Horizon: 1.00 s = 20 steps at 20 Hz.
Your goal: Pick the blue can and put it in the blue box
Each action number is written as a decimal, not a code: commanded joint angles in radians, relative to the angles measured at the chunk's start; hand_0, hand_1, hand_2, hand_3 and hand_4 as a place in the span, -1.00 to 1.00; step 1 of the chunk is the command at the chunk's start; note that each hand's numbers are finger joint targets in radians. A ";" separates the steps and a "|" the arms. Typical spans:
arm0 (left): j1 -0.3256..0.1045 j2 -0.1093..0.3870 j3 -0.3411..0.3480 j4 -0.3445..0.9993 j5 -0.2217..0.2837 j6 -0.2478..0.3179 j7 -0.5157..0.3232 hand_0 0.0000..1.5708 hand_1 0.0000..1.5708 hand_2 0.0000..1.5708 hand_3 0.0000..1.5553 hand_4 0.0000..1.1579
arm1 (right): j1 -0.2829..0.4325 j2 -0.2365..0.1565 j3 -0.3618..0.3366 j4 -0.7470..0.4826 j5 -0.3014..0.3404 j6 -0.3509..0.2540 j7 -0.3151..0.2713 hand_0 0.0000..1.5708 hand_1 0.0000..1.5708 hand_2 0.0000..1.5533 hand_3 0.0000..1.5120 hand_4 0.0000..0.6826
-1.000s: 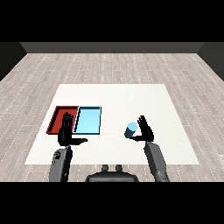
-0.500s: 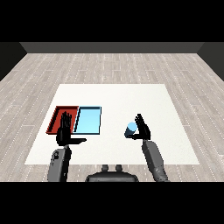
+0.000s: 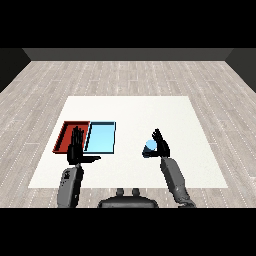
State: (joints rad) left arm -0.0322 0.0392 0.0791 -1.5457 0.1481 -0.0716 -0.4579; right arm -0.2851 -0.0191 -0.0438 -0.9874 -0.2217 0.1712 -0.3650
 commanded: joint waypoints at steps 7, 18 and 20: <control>-0.001 0.007 0.015 0.012 0.017 -0.012 -0.017 -1.00 -1.00 -1.00 -1.00 -1.00 | -0.029 0.019 0.035 -0.007 -0.021 -0.020 0.041 -1.00 -1.00 -1.00 -1.00 -1.00; -0.004 -0.010 0.010 0.071 0.010 -0.016 -0.051 -1.00 -1.00 -1.00 -1.00 -1.00 | -0.133 0.002 0.088 0.141 0.036 -0.236 0.034 0.99 0.99 0.91 0.91 0.93; 0.068 0.022 0.008 -0.068 0.039 -0.053 -0.006 -1.00 -1.00 -1.00 -1.00 -1.00 | -0.107 -0.007 0.097 0.171 0.062 -0.225 -0.009 0.99 0.99 0.91 0.91 0.98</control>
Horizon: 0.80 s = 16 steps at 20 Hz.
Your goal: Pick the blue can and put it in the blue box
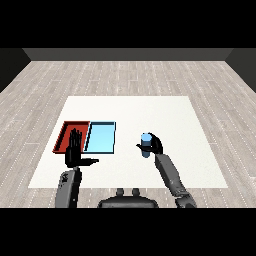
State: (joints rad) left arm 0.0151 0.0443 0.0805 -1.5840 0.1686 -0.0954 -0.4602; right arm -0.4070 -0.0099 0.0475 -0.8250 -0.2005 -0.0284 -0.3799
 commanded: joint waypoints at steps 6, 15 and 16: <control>-0.012 -0.007 -0.016 -0.055 0.008 0.013 0.070 -1.00 -1.00 -1.00 -1.00 -1.00 | 0.154 -0.026 0.056 -0.278 0.050 -0.023 0.105 0.98 0.98 0.91 0.89 0.97; 0.047 -0.031 -0.107 0.002 -0.110 0.034 0.015 -1.00 -1.00 -1.00 -1.00 -1.00 | 0.117 -0.045 0.026 -0.305 0.063 0.009 0.047 0.88 0.88 0.87 0.87 0.88; -0.022 -0.043 -0.138 0.066 -0.081 0.040 0.018 -1.00 -1.00 -1.00 -1.00 -1.00 | 0.063 0.001 0.046 -0.309 0.086 -0.049 0.078 0.89 0.89 0.87 0.87 0.89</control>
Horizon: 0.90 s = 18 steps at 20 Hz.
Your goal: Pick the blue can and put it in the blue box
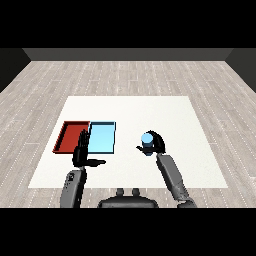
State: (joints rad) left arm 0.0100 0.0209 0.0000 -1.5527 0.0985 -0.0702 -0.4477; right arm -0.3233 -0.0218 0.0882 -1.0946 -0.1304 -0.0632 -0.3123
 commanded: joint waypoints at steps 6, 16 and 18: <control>-0.084 -0.020 -0.066 0.131 0.004 -0.001 0.034 -1.00 -1.00 -1.00 -1.00 -1.00 | -0.019 -0.015 0.018 -0.161 0.012 0.054 -0.011 0.84 0.84 0.84 0.87 0.95; -0.178 -0.021 -0.105 0.156 0.008 0.054 0.133 -1.00 -1.00 -1.00 -1.00 -1.00 | -0.075 0.021 0.215 -0.173 -0.035 -0.162 0.036 0.82 0.82 0.87 0.88 0.93; -0.215 -0.021 -0.238 0.189 0.045 0.180 0.114 -1.00 -1.00 -1.00 -1.00 -1.00 | -0.178 0.021 0.096 -0.042 -0.029 -0.085 -0.022 0.82 0.82 0.86 0.88 0.93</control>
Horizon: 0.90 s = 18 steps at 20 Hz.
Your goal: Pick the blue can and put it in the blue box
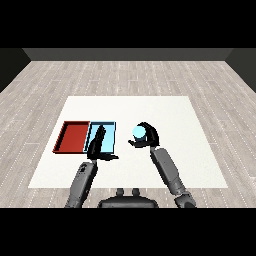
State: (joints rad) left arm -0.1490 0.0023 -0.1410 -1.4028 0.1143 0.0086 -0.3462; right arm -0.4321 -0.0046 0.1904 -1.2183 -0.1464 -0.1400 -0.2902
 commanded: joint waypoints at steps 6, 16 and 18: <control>-0.094 -0.002 -0.120 0.067 0.022 0.112 0.023 -1.00 -1.00 -1.00 -1.00 -1.00 | -0.078 0.005 0.049 -0.058 -0.012 -0.066 0.089 0.81 0.81 0.85 0.86 0.95; -0.228 -0.002 -0.179 0.360 0.119 0.170 -0.094 -1.00 -1.00 -1.00 -1.00 -1.00 | -0.069 0.005 0.071 0.001 -0.020 -0.044 0.016 0.79 0.79 0.86 0.86 0.95; -0.274 -0.002 -0.215 0.338 0.138 0.222 -0.035 -1.00 -1.00 -1.00 -1.00 -1.00 | -0.091 0.005 0.053 -0.008 -0.020 -0.044 0.030 0.79 0.79 0.85 0.86 0.96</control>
State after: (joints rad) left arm -0.3320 0.0002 -0.3150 -1.1439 0.2078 0.1725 -0.3893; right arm -0.4873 -0.0013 0.2501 -1.2375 -0.1610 -0.1733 -0.2721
